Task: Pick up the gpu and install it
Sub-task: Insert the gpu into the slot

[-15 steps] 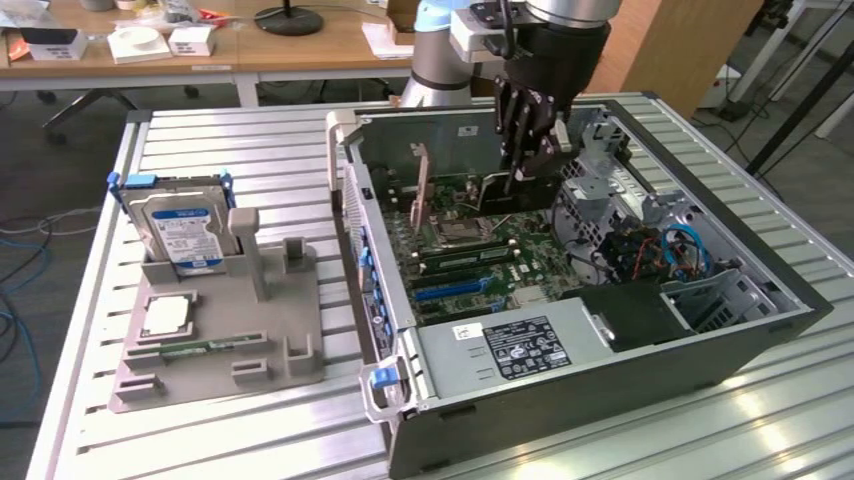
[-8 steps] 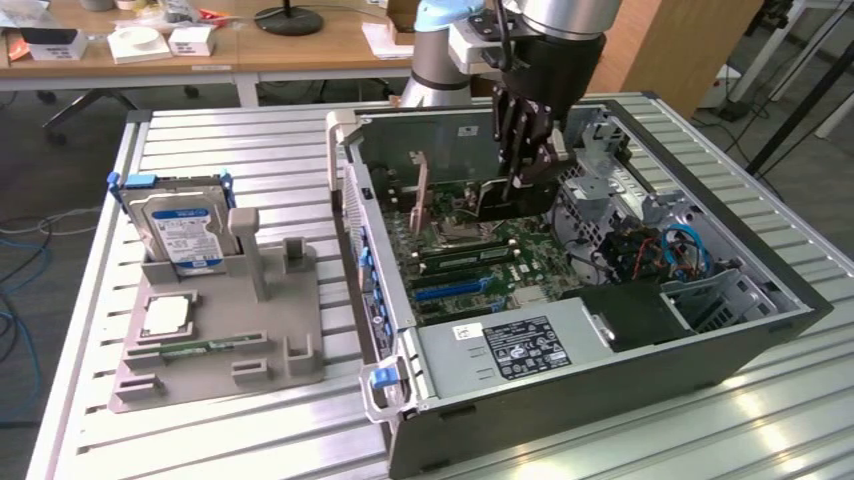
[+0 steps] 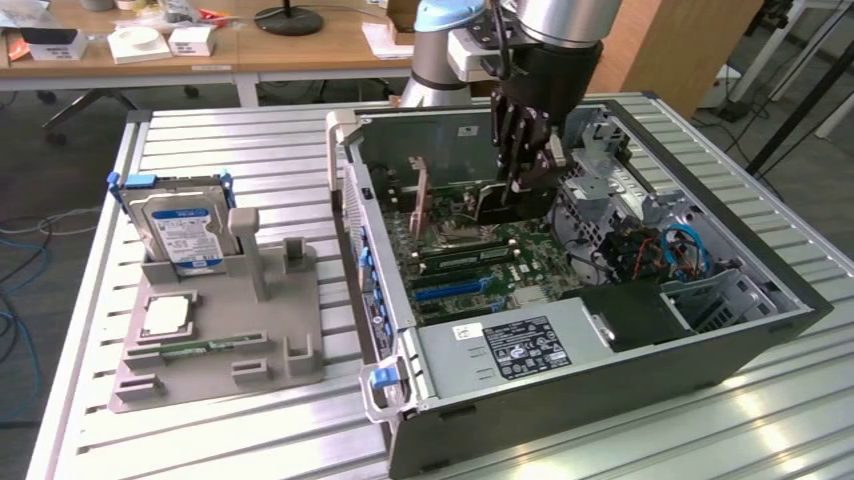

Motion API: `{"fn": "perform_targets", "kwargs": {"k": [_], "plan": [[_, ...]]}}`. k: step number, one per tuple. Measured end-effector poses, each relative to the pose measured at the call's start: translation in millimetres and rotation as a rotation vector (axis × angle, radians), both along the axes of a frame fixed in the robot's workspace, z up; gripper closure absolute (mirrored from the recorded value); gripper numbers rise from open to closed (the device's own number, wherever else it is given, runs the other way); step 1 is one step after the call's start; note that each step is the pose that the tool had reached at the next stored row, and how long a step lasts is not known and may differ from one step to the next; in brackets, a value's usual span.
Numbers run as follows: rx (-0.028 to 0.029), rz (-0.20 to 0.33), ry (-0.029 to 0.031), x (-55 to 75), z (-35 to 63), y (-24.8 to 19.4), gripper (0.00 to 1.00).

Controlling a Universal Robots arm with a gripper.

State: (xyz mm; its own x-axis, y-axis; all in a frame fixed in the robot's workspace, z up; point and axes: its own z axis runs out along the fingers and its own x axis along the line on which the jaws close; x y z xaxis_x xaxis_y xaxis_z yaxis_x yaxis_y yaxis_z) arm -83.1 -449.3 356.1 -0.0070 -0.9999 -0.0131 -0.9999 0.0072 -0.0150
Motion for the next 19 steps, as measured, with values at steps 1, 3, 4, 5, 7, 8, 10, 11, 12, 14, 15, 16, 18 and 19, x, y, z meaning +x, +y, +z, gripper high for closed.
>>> {"fn": "perform_targets", "kwargs": {"k": [1, 3, 4, 5, 7, 8, 10, 11, 12, 14, 15, 16, 18, 19], "plan": [[0.0001, 0.000, -0.0001, 0.0, -0.8, 0.0, 0.73], [0.0000, 0.001, 0.0000, 0.0, -2.7, 0.0, 0.73], [0.0000, 0.001, 0.0000, 0.0, -3.6, 0.0, 0.73], [0.0000, 0.001, 0.0000, 0.0, -4.6, 0.0, 0.73], [-0.0001, 0.002, 0.0000, 0.0, -5.8, 0.0, 0.73], [0.0000, 0.002, 0.0000, 0.0, -6.4, 0.0, 0.73], [0.0000, 0.002, 0.0000, 0.0, -7.3, 0.0, 0.73], [0.0000, 0.002, 0.0000, 0.0, -7.7, 0.0, 0.73], [0.0000, 0.003, 0.0000, 0.0, -8.2, 0.0, 0.73], [0.0001, 0.003, -0.0001, 0.0, -9.4, 0.0, 0.73], [0.0000, 0.003, -0.0001, 0.0, -10.2, 0.0, 0.73], [0.0000, 0.004, 0.0000, 0.0, -11.0, 0.0, 0.73], [0.0000, 0.004, 0.0000, 0.0, -12.6, 0.0, 0.73], [0.0000, 0.005, 0.0000, 0.0, -13.3, 0.0, 0.73]]}}
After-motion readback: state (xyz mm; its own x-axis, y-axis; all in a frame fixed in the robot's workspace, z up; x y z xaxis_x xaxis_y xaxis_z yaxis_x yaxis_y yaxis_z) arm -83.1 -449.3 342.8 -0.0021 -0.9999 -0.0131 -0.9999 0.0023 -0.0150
